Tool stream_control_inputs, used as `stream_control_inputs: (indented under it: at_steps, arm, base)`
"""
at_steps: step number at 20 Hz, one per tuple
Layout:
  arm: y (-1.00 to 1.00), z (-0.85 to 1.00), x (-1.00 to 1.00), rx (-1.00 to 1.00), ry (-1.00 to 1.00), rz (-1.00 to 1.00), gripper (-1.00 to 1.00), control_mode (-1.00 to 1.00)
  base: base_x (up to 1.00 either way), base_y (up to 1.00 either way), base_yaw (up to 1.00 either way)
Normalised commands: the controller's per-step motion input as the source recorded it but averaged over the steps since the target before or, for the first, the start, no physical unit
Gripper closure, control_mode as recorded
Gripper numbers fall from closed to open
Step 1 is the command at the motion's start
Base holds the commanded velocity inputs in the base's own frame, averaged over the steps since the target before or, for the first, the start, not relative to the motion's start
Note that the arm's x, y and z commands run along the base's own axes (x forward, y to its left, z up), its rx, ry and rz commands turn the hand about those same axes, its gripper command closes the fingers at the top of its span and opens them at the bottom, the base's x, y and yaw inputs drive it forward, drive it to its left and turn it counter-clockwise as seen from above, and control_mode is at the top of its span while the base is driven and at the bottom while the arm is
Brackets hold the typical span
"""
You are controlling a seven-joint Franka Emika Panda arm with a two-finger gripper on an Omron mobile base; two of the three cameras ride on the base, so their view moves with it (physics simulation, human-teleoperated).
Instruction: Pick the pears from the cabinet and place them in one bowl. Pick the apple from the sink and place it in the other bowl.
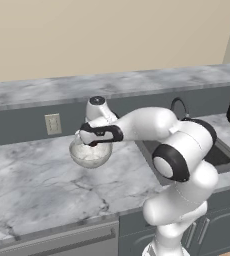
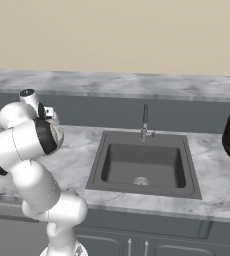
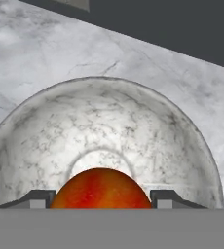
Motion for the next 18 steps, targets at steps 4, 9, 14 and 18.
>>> stream_control_inputs:
  at_steps: [4,9,14,18]
  arm:
    - [0.11,-0.23,0.03,0.0,0.0,0.0,1.0,-1.0]
    - [0.09,-0.24,0.09,0.01,0.0,0.0,1.0,-1.0]
    - [0.08,-0.26,0.14,0.01,0.01,0.0,1.0,-1.0]
    - [0.07,-0.24,0.15,0.0,0.02,0.0,1.0,-1.0]
  base:
    - [0.0,0.0,0.0]
    - [0.0,0.0,0.0]
    - [0.0,0.0,0.0]
    - [0.0,0.0,0.0]
